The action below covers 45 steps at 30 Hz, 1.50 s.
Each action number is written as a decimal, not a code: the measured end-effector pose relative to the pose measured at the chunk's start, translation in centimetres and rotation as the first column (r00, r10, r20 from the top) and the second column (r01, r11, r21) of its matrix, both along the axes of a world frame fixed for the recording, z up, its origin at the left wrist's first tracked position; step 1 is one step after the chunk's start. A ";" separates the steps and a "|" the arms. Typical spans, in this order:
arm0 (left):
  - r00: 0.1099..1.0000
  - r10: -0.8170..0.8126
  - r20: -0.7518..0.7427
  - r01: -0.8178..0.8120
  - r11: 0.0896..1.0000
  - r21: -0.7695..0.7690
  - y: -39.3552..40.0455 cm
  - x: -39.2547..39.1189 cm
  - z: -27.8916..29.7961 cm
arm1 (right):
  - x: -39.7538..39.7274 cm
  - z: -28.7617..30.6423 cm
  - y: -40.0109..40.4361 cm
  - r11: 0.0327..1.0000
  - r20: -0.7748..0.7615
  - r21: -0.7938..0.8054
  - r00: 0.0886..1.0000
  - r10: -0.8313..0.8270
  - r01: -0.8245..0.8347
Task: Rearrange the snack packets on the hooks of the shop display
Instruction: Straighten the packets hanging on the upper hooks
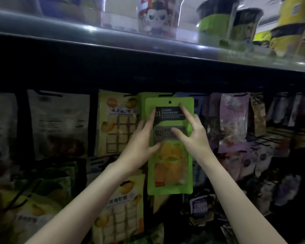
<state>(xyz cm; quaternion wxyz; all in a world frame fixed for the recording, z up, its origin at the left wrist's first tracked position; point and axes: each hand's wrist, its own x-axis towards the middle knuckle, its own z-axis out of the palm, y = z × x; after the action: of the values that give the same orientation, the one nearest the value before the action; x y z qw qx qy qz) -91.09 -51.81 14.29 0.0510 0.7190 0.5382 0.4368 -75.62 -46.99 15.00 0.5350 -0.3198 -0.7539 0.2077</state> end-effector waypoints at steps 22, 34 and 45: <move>0.985 0.170 -0.040 -0.168 0.985 0.042 3.3 2.8 3.3 | 2.2 3.7 8.4 0.982 0.054 0.017 0.980 0.189 -0.190; 0.685 0.501 -0.528 -0.438 0.863 0.251 5.4 4.2 5.1 | 2.0 3.5 9.7 0.987 0.109 -0.016 0.981 0.163 -0.162; 0.791 0.359 -0.495 -0.459 0.884 -0.092 5.1 -2.6 -2.5 | -1.8 -0.4 8.6 0.978 0.459 -0.057 0.876 -0.151 0.199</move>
<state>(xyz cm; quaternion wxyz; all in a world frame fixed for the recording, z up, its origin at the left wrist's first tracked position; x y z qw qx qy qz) -93.73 -46.67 11.78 -0.1008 0.6584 0.7202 0.1941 -77.44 -38.41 14.56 0.3447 -0.4531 -0.8138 0.1166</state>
